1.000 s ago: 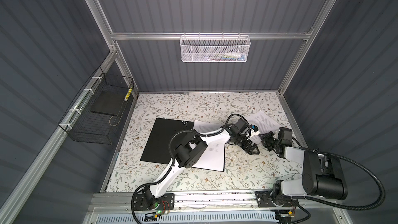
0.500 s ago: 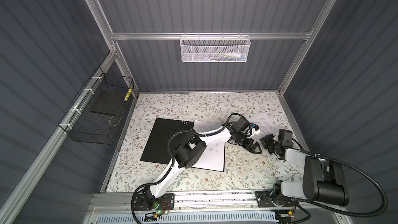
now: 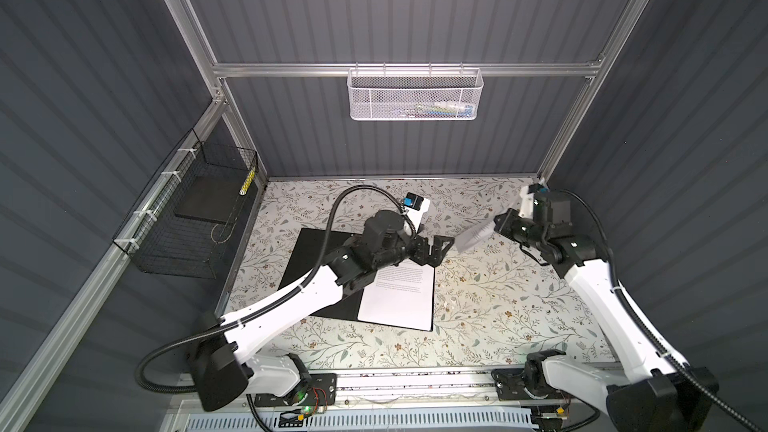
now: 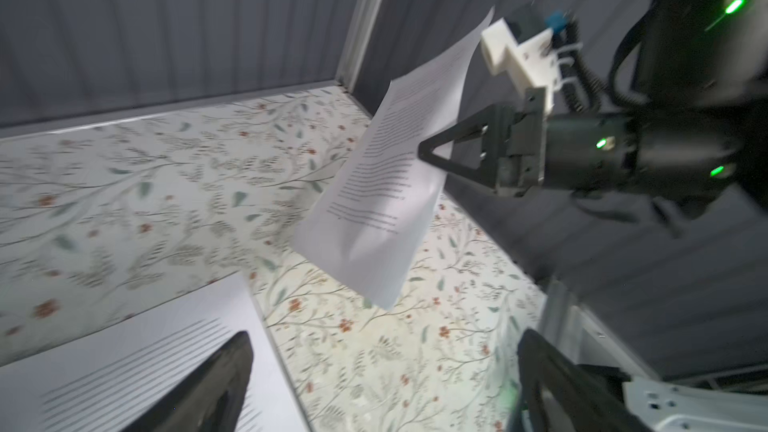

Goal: Put the files into the folder

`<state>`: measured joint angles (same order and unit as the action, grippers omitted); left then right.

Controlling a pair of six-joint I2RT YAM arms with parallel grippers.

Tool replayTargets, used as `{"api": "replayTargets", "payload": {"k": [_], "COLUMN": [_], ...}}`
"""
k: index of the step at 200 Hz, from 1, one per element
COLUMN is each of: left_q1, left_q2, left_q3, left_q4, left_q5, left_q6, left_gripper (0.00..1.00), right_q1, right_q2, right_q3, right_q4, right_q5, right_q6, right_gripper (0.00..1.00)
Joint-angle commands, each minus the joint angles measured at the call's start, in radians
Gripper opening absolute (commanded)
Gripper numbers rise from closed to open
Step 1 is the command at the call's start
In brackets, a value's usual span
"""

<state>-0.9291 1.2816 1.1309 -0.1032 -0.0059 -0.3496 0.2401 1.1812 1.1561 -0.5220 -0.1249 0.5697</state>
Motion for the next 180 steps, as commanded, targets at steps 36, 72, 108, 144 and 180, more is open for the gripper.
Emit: {"api": "replayTargets", "payload": {"k": [36,72,108,144,180], "left_q1": [-0.009,-0.009,0.011,0.024,0.029], "left_q2": [-0.335,-0.445,-0.371,-0.334,-0.346], "left_q3": [-0.178,-0.294,-0.300,-0.295,-0.307], "left_q4": [-0.351,-0.326,-0.308,-0.332,-0.327], "left_q5": [-0.506,-0.576,-0.521,-0.490,-0.491], "left_q6": [0.248,0.247,0.263,0.235,0.241], "left_gripper": [1.00,1.00,1.00,1.00,1.00], "right_q1": [0.354,0.293,0.192,0.192,0.227], "right_q2": [0.203,0.206,0.292,0.444,0.502], "right_q3": [0.265,0.067,-0.193,-0.225,-0.199], "right_q4": [-0.093,0.102,0.257,0.257,0.227], "right_q5": [-0.139,-0.354,-0.481,-0.456,-0.427], "right_q6": [0.012,0.103,0.135,0.064,0.040], "right_gripper": [0.00,0.00,0.00,0.00,0.00]}}
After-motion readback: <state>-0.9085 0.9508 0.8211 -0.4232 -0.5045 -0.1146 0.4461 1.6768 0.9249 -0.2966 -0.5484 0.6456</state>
